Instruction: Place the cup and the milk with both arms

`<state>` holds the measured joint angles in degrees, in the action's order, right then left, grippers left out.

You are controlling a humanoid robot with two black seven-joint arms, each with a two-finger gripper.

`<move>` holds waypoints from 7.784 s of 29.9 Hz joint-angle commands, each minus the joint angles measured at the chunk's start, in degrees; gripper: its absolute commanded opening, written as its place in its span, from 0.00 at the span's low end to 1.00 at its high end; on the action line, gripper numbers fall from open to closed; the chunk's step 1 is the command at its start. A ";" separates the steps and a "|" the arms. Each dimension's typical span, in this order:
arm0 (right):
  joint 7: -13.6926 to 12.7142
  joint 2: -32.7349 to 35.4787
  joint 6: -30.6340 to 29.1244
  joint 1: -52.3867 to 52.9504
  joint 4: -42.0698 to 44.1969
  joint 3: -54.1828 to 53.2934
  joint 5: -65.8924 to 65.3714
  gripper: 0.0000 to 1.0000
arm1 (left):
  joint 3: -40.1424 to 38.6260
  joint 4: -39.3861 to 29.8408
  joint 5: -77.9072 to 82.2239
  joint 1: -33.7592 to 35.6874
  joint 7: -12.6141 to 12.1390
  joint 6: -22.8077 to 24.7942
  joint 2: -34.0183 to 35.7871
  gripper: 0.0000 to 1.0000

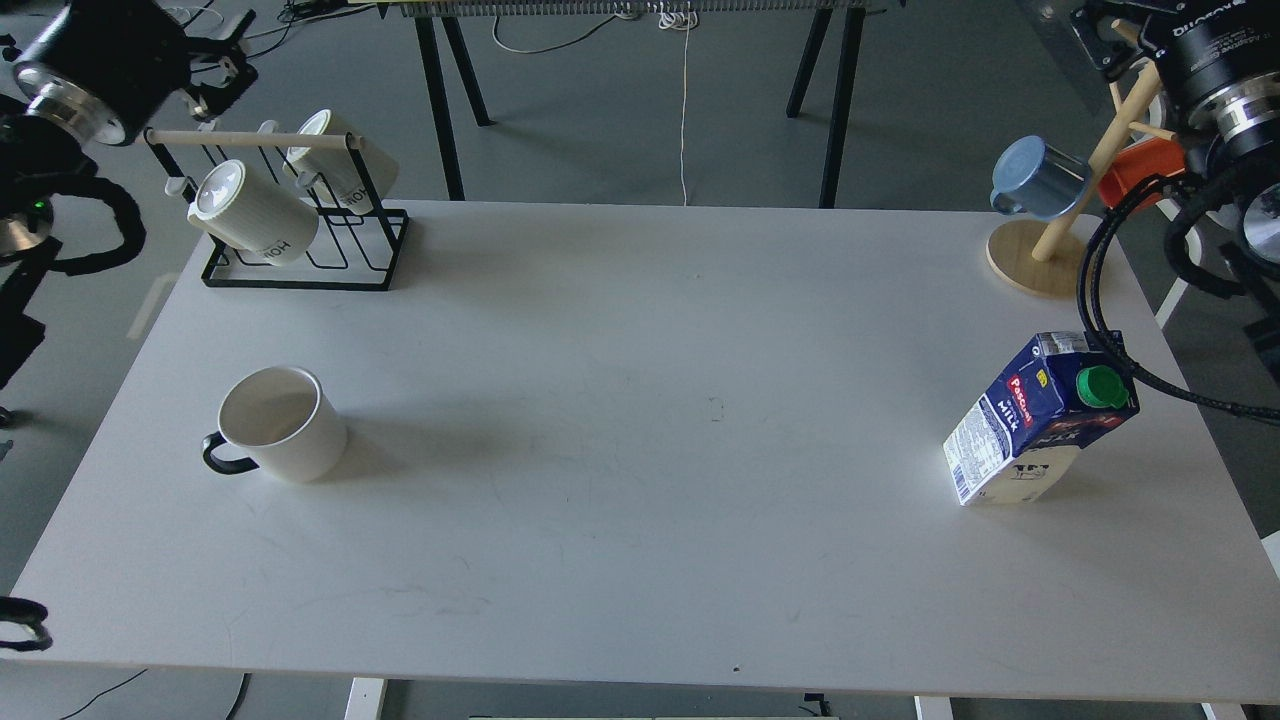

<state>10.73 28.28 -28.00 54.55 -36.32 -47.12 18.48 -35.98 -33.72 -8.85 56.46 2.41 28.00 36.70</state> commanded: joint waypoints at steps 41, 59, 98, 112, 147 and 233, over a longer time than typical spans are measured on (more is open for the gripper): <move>0.43 -0.16 0.00 -1.64 -0.33 -0.07 -0.20 1.00 | 16.45 -44.51 103.57 -13.74 18.24 -1.27 31.68 0.65; 0.43 -0.07 0.00 -1.72 -0.24 0.10 -0.29 1.00 | 19.81 -28.25 106.67 -14.54 18.42 -7.87 22.54 0.68; 0.08 0.72 0.00 1.95 0.37 0.10 -0.90 1.00 | 20.86 -40.81 107.11 -5.49 17.81 0.00 18.68 0.02; 0.08 -2.53 0.00 11.02 0.46 3.52 -4.60 1.00 | 21.22 -44.60 111.23 0.23 9.11 0.00 -2.50 0.02; 0.08 -1.30 0.00 11.02 0.02 4.15 -4.68 1.00 | 14.72 -42.49 113.46 -3.02 8.40 0.00 -7.97 0.47; 6.23 2.74 0.00 -72.74 -50.34 -14.40 5.07 0.99 | -1.11 -4.60 3.58 -3.55 1.99 0.00 3.55 0.99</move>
<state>16.94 31.79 -28.00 -18.17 -86.65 -60.58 23.58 -37.18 -38.40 -5.27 52.90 4.40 28.00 39.96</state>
